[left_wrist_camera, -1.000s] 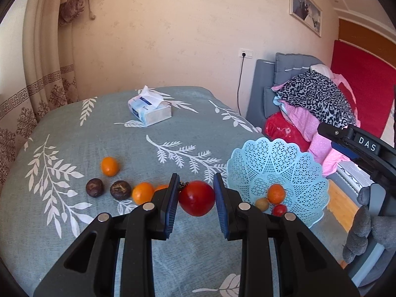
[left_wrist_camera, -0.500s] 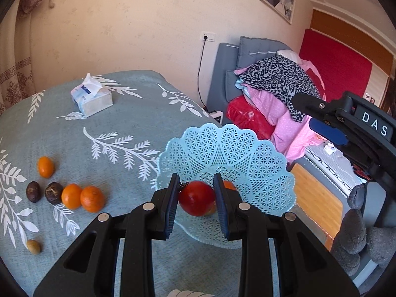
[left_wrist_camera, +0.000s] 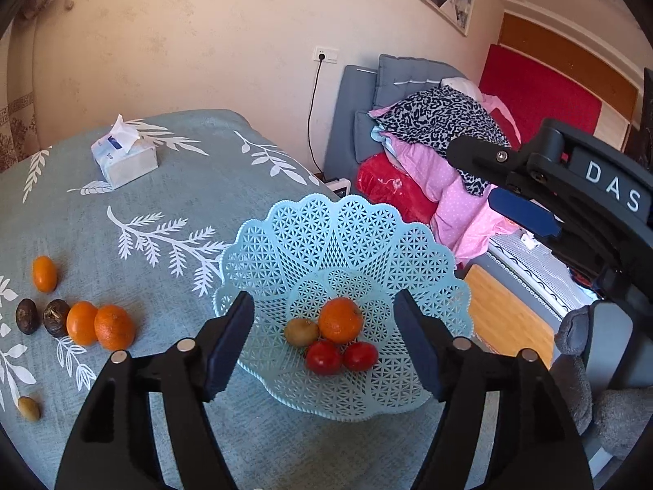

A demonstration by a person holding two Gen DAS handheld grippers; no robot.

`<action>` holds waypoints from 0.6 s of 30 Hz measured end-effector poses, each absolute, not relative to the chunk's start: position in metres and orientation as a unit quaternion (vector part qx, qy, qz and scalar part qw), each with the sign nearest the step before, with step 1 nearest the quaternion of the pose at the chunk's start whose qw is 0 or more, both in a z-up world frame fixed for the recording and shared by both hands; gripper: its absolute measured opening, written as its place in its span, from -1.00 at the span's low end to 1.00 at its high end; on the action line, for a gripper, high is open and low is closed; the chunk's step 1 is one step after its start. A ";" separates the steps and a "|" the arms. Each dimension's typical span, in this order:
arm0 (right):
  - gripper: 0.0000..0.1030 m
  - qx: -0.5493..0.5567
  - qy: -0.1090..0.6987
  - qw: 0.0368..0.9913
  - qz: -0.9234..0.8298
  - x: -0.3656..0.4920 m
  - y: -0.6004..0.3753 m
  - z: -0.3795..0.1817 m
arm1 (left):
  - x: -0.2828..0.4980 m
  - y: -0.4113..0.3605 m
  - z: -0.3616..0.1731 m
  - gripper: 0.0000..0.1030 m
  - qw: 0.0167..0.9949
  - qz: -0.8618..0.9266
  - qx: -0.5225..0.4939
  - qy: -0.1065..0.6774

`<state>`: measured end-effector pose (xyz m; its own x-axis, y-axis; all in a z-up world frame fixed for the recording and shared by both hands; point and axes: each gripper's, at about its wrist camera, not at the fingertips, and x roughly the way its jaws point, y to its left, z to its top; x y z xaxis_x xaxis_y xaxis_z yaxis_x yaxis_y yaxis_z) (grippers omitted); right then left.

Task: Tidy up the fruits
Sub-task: 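Withdraw the left gripper from the basket toward the remaining fruit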

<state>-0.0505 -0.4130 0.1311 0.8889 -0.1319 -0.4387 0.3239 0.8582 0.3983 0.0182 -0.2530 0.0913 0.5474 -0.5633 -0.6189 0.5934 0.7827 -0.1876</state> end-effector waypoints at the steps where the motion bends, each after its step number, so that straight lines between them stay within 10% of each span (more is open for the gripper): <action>1: 0.28 0.238 0.202 0.942 -0.121 -0.051 -0.413 0.131 | 0.019 -0.251 0.093 0.60 0.881 -0.327 0.019 0.342; 18: 0.40 0.240 0.189 0.945 -0.116 -0.054 -0.407 0.132 | 0.002 -0.227 0.114 0.79 0.917 -0.275 0.055 0.282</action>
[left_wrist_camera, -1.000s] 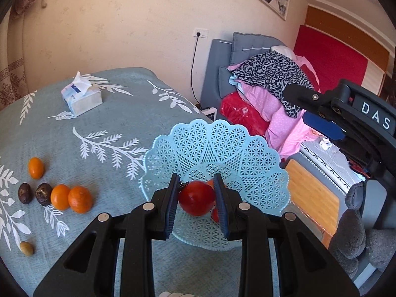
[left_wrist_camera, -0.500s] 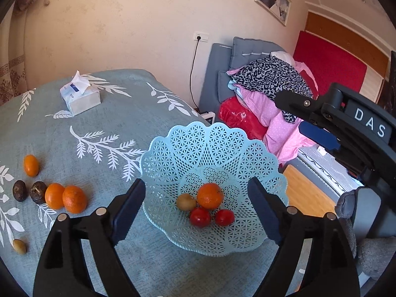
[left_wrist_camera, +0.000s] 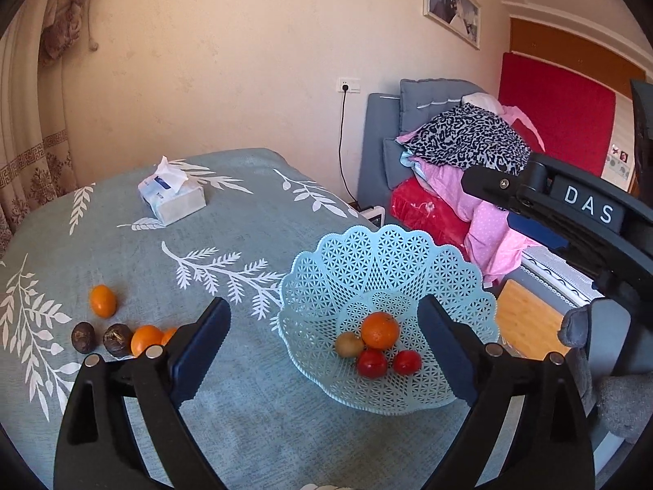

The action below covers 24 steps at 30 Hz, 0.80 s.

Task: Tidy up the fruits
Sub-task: 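Withdraw the left gripper from the basket toward the remaining fruit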

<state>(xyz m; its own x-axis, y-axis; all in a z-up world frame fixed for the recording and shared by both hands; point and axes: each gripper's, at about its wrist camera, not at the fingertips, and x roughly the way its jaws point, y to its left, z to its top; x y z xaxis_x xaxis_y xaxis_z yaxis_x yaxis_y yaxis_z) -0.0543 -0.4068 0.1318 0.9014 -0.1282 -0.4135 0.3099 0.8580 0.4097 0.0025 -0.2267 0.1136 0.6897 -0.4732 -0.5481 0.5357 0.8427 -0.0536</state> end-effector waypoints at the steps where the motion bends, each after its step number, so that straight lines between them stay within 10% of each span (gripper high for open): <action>1: 0.40 0.240 0.189 0.945 -0.116 -0.055 -0.406 0.132 | 0.003 -0.225 0.113 0.79 0.919 -0.272 0.055 0.281; 24: 0.48 0.205 0.207 0.955 -0.065 -0.045 -0.368 0.128 | 0.002 -0.156 0.117 0.79 0.944 -0.181 0.045 0.273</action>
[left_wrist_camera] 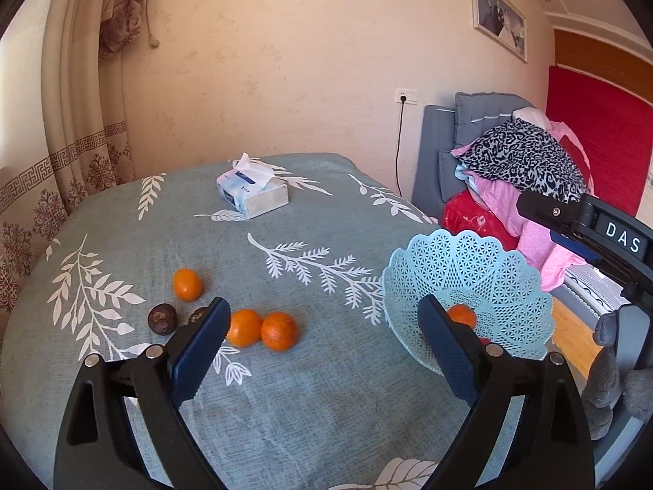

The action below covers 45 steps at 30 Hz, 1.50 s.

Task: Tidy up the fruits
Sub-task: 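Withdraw the left gripper from the basket toward the remaining fruit, then close the left gripper on the second brown kiwi and lift it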

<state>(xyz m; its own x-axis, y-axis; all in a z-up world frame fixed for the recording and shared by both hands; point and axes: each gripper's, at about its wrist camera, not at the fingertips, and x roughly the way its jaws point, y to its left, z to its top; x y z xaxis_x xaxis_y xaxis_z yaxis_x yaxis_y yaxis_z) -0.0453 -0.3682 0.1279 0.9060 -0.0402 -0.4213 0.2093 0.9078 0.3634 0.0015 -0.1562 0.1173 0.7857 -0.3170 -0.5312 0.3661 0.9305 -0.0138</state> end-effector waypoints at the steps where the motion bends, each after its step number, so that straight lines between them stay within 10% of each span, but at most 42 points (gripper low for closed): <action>1: 0.54 0.202 0.208 0.955 -0.061 -0.045 -0.365 0.128 | 0.002 -0.152 0.117 0.79 0.944 -0.177 0.044 0.273; 33: 0.55 0.139 0.274 0.952 -0.001 -0.018 -0.308 0.093 | 0.019 -0.028 0.043 0.73 0.924 -0.065 0.030 0.376; 45: 0.55 0.119 0.301 0.946 0.014 -0.008 -0.290 0.077 | 0.042 -0.015 0.020 0.29 0.908 -0.052 0.004 0.416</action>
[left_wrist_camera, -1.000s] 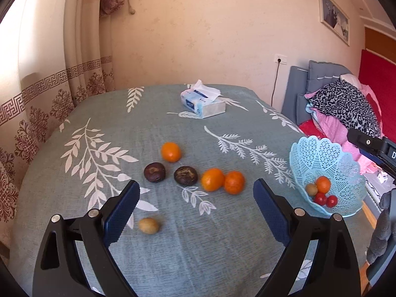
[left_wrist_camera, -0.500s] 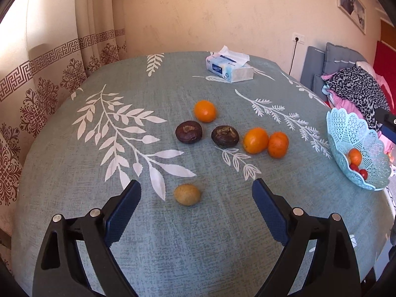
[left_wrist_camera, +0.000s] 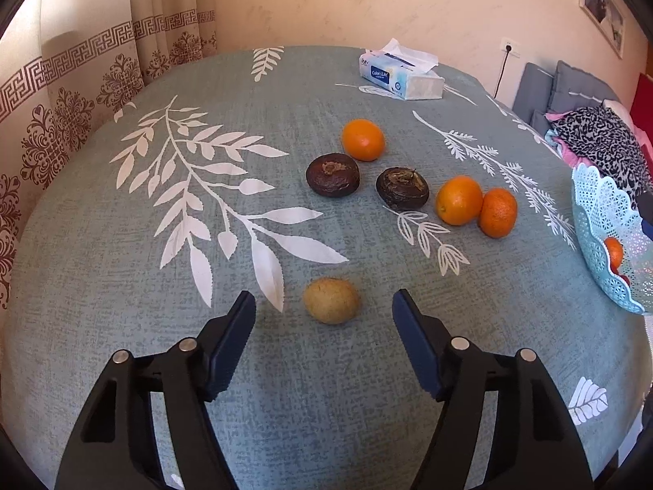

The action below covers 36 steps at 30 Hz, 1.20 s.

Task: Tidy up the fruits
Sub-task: 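Close the left gripper on the second brown kiwi and lift it, then grasp an orange with the right gripper while the left gripper holds the kiwi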

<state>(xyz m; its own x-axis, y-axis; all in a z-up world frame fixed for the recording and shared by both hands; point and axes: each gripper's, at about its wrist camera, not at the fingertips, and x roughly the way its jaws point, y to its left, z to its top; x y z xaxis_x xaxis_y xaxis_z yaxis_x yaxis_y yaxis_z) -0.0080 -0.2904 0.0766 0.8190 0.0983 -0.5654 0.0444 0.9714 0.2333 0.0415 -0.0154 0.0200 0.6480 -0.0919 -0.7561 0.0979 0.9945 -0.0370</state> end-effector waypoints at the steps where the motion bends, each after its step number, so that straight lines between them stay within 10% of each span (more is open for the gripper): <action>1: 0.55 0.117 0.302 0.946 0.016 -0.007 -0.289 0.076 | 0.044 -0.015 0.019 0.21 0.906 -0.053 0.001 0.419; 8: 0.55 0.100 0.309 0.945 0.031 -0.002 -0.275 0.070 | 0.052 -0.017 0.013 -0.43 0.900 -0.057 -0.007 0.432; 36: 0.29 0.007 0.394 0.913 0.107 0.088 -0.186 0.021 | 0.039 -0.005 0.024 -0.44 0.919 -0.055 -0.037 0.390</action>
<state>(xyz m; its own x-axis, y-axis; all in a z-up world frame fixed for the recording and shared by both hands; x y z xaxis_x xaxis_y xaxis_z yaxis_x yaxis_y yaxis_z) 0.0884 -0.1863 0.0206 0.6672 0.2008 -0.7173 -0.1890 0.9771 0.0977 0.0394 -0.0048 0.0240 0.6903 -0.1305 -0.7117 0.0722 0.9911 -0.1117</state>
